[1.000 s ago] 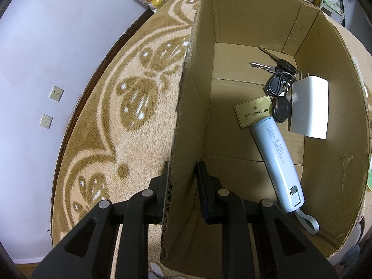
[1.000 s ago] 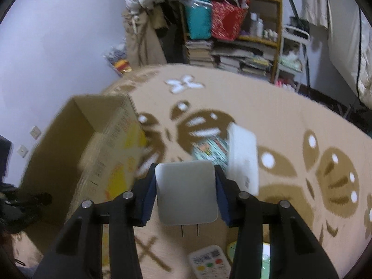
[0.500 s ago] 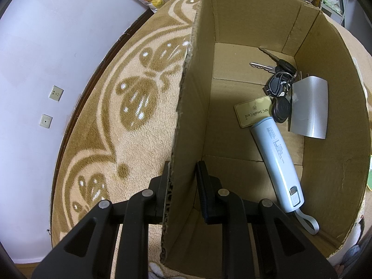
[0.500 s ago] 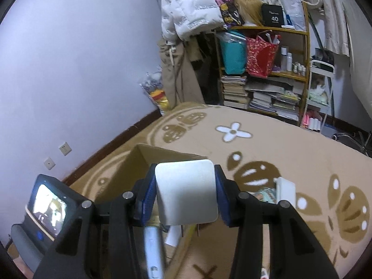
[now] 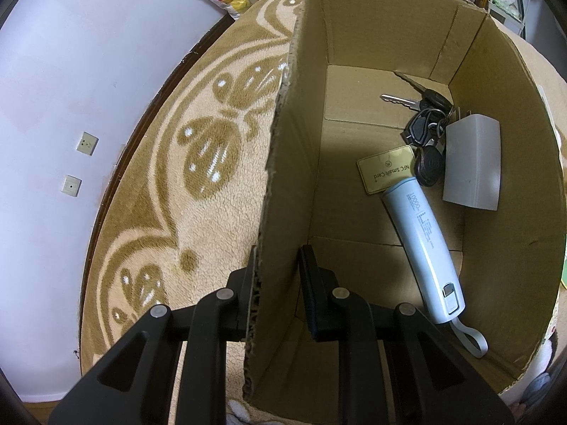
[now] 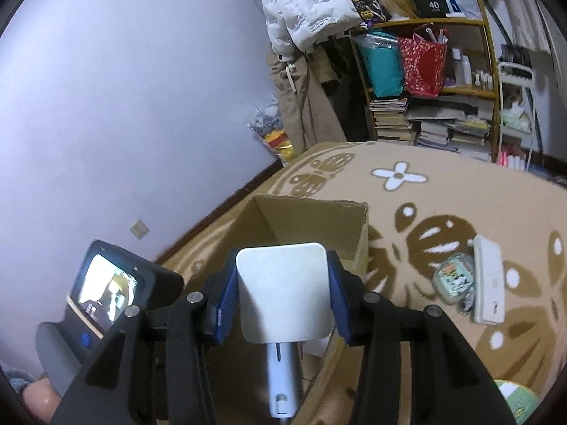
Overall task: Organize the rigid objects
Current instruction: 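Lift the white charger with the right tool and carry it over the box, then open the right tool to drop the white charger into the box, then move the right tool to the white panel and grasp it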
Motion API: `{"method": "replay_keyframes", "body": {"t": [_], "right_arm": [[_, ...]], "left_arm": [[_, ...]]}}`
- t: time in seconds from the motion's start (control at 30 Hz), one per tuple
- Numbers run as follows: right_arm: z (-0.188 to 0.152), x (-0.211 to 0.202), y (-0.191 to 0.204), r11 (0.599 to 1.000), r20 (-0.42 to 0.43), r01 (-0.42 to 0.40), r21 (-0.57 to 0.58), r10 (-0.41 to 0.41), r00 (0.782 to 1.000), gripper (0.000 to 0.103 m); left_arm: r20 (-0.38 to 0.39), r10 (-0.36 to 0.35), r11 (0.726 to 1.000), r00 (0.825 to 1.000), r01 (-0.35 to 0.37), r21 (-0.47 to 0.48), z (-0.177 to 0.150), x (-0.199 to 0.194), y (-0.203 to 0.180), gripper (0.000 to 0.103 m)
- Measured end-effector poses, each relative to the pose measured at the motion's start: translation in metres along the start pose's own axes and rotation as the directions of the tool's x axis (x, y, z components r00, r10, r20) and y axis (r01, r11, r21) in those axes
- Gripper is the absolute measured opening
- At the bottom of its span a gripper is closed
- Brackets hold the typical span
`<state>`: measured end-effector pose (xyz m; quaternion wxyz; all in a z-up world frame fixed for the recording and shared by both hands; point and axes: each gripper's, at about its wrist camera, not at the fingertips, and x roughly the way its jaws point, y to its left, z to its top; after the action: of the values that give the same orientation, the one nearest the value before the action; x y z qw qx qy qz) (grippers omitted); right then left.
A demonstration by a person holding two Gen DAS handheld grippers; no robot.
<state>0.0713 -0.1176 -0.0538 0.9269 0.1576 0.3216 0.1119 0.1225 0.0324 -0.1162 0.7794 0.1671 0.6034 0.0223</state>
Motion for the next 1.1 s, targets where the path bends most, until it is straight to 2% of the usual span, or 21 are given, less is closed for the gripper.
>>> {"method": "replay_keyframes", "body": {"t": [0.17, 0.53, 0.6, 0.63, 0.8, 0.87, 0.97, 1.1], "right_arm": [[-0.006, 0.005, -0.003, 0.999, -0.021, 0.03, -0.019, -0.03, 0.999, 0.049], [-0.011, 0.009, -0.002, 0.999, -0.041, 0.025, -0.02, -0.026, 0.999, 0.05], [-0.009, 0.007, -0.002, 0.999, -0.037, 0.035, -0.023, -0.036, 0.999, 0.056], [-0.007, 0.006, -0.002, 0.999, -0.031, 0.044, -0.02, -0.044, 0.999, 0.066], [0.0, -0.004, -0.009, 0.997, -0.004, 0.08, -0.008, -0.08, 0.997, 0.075], [0.002, -0.007, -0.016, 0.994, 0.01, 0.111, -0.005, -0.111, 0.994, 0.086], [0.007, -0.01, -0.034, 0.988, 0.021, 0.153, 0.023, -0.153, 0.988, 0.092], [0.014, -0.011, -0.061, 0.973, 0.021, 0.225, 0.056, -0.227, 0.974, 0.092]], "left_arm": [[0.004, 0.005, 1.0, 1.0, -0.005, 0.006, -0.001, -0.001, -0.002, 0.02], [0.001, -0.001, 1.0, 1.0, 0.001, 0.001, 0.0, -0.002, -0.001, 0.02], [0.0, 0.0, 1.0, 1.0, 0.0, -0.002, 0.0, -0.001, 0.0, 0.02], [-0.001, -0.004, 1.0, 1.0, 0.004, -0.005, 0.0, -0.001, 0.001, 0.02], [-0.001, -0.007, 1.0, 1.0, 0.007, -0.008, 0.001, 0.0, 0.003, 0.02], [0.0, -0.004, 1.0, 1.0, 0.004, -0.004, 0.0, 0.0, 0.003, 0.02], [-0.001, -0.007, 1.0, 1.0, 0.007, -0.007, 0.0, -0.001, 0.003, 0.02], [-0.001, -0.005, 1.0, 1.0, 0.005, -0.005, 0.001, 0.0, 0.003, 0.02]]}}
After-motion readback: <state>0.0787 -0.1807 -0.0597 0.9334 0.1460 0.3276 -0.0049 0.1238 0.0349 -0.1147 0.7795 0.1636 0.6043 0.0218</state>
